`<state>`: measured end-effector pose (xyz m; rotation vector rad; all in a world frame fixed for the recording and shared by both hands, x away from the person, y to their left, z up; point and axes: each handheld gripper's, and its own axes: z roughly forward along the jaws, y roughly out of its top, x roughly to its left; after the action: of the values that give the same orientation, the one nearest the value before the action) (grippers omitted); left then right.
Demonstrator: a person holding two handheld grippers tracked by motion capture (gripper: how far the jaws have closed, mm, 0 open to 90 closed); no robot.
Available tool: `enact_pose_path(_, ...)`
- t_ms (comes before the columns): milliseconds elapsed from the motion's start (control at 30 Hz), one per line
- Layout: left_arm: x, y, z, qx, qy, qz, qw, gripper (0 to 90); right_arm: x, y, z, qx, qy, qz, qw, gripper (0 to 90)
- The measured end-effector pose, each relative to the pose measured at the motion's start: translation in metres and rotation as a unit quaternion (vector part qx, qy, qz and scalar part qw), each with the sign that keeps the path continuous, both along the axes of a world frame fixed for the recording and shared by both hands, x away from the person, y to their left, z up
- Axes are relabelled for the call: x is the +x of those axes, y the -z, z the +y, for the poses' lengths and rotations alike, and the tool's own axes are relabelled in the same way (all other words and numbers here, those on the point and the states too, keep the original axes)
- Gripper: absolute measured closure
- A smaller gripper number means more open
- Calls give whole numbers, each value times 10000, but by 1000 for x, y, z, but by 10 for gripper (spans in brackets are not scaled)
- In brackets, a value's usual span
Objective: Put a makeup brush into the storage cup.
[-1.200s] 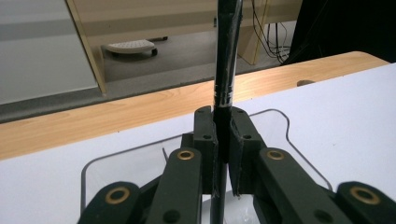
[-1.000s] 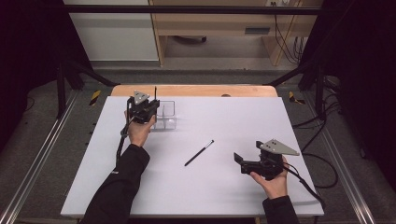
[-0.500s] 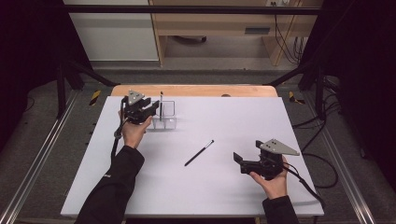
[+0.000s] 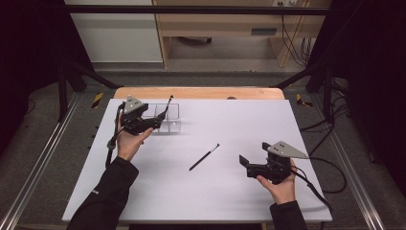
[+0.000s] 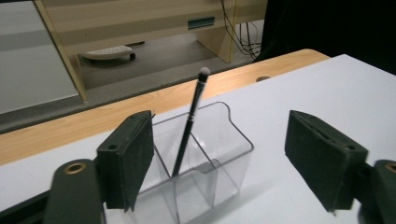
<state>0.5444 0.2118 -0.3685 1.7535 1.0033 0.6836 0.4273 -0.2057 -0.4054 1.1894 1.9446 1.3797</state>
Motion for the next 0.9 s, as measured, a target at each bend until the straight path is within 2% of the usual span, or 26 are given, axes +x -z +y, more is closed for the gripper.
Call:
enact_pose_path(267,-28,2,5,106,154,-4,9998,156,2,-2,3,-5,-22,15,10000,39)
enact_pose_path(533,-50,5,11,95,226,-27,9997,144,4,-6,7,-45,-66,-11,10000,39)
enact_pose_path(900,-79,24,21,116,339,61,9993,131,7,-6,10,-88,-95,11,9999,41)
